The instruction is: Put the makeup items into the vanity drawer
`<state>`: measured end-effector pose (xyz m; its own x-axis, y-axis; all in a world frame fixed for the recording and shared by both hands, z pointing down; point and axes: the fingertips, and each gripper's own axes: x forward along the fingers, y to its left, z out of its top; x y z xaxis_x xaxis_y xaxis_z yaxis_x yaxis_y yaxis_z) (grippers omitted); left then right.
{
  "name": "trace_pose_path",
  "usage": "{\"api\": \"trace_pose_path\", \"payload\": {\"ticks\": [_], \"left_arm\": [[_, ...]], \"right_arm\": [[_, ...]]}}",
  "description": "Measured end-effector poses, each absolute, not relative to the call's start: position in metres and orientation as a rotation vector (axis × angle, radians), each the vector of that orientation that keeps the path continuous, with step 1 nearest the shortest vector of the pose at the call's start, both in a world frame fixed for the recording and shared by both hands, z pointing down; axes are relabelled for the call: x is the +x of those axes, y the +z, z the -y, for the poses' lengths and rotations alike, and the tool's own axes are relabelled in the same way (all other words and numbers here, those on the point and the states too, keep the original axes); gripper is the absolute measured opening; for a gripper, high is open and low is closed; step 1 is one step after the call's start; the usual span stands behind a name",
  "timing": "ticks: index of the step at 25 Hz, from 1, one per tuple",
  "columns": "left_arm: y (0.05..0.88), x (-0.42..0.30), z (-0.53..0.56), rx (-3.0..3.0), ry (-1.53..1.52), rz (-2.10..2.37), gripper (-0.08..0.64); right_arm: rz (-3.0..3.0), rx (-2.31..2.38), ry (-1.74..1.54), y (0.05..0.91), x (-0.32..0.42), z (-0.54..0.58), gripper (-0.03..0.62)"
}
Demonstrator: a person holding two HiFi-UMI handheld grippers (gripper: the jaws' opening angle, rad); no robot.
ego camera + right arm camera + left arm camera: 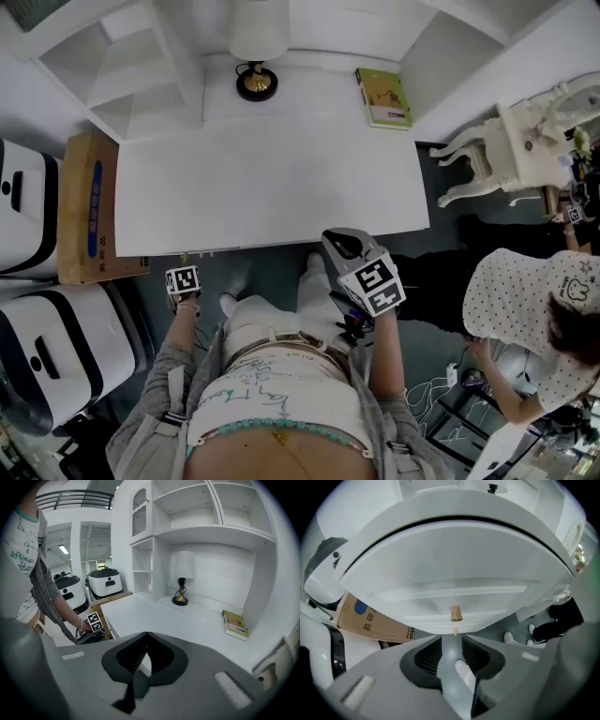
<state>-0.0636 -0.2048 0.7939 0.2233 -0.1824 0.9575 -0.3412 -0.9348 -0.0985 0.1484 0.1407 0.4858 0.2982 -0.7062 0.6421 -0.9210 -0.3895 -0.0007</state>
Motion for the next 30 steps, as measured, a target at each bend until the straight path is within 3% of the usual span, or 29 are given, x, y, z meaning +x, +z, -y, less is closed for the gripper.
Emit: {"api": "trace_pose_path", "payload": {"ticks": [18, 30], "left_arm": [[0.753, -0.052, 0.174, 2.414, 1.602, 0.482, 0.127], [0.696, -0.034, 0.143, 2.584, 1.461, 0.359, 0.003]], "right_arm": [[1.504, 2.237, 0.778, 0.478, 0.153, -0.135, 0.029], [1.536, 2.241, 0.736, 0.470, 0.150, -0.129, 0.029]]}}
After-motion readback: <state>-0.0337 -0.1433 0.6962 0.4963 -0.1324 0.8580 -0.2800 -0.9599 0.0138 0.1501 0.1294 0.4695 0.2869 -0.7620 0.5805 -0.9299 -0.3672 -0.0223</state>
